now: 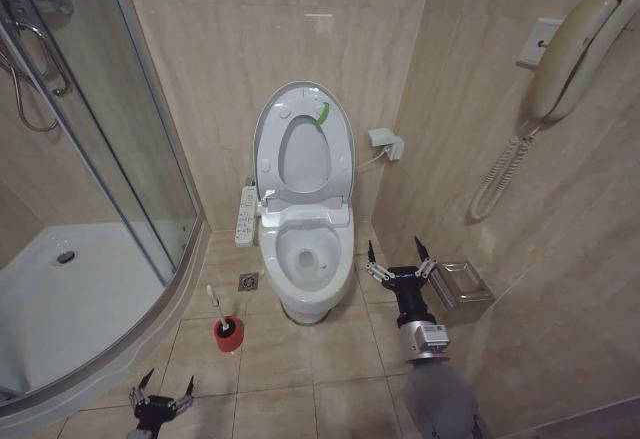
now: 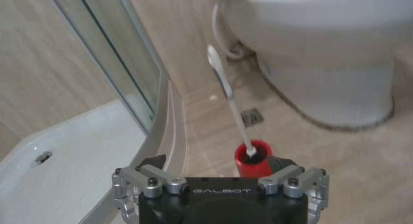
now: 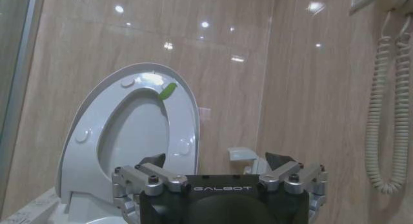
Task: Open the toilet lid, clean the toilet bowl with a toilet brush, close the toilet lid, and flush.
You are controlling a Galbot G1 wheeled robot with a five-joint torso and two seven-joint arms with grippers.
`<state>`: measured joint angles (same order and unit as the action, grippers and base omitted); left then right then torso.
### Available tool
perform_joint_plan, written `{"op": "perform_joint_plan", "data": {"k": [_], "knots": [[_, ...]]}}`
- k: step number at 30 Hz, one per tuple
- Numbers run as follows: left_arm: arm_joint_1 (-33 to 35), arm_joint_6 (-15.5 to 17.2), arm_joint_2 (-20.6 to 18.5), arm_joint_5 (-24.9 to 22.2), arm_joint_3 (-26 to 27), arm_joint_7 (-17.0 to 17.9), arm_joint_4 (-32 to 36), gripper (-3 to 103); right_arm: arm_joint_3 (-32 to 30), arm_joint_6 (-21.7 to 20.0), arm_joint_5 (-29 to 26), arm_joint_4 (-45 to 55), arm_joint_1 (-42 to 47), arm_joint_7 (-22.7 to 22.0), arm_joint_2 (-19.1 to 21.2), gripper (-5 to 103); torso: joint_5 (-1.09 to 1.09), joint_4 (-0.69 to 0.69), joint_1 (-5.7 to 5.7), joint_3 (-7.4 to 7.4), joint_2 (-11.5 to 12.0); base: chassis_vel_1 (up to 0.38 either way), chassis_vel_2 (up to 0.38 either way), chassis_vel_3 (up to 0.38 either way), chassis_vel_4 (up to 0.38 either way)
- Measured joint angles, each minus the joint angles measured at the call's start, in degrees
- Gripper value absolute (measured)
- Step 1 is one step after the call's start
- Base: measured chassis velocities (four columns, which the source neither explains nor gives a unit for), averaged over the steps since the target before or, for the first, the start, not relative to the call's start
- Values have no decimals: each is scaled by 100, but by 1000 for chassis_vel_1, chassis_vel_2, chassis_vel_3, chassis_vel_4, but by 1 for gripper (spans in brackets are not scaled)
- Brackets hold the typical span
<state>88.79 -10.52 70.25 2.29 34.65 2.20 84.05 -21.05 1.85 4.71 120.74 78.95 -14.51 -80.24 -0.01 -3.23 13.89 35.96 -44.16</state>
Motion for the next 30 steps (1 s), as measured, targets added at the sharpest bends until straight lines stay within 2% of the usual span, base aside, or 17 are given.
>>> {"op": "perform_joint_plan", "data": {"k": [2,9,12,13,17,21,27,30], "knots": [[-44,-140,-2,98,-17,0,-181,100,0,0,0,0,0,0,0,100,-1,0,0,0,0,0,0,0,0],[-111,-195,11,61,-58,73,-318,100,0,0,0,0,0,0,0,100,4,0,0,0,0,0,0,0,0],[-432,-211,163,-463,-275,537,-787,100,0,0,0,0,0,0,0,100,-1,0,0,0,0,0,0,0,0],[-432,-211,163,-463,-275,537,-787,100,0,0,0,0,0,0,0,100,-1,0,0,0,0,0,0,0,0],[-956,-215,417,-1361,-633,1313,-1524,100,0,0,0,0,0,0,0,100,-3,-2,0,0,0,0,0,0,0],[-1016,-215,443,-1482,-671,1418,-1617,100,0,0,0,0,0,0,0,100,5,0,0,0,0,0,0,0,0],[-1034,-239,448,-1510,-675,1418,-1667,100,0,0,0,0,0,0,0,100,2,0,0,0,0,0,0,0,0],[-1131,-540,454,-1571,-605,1147,-2022,100,0,0,0,0,0,0,0,100,1,0,0,0,0,0,0,0,0]]}}
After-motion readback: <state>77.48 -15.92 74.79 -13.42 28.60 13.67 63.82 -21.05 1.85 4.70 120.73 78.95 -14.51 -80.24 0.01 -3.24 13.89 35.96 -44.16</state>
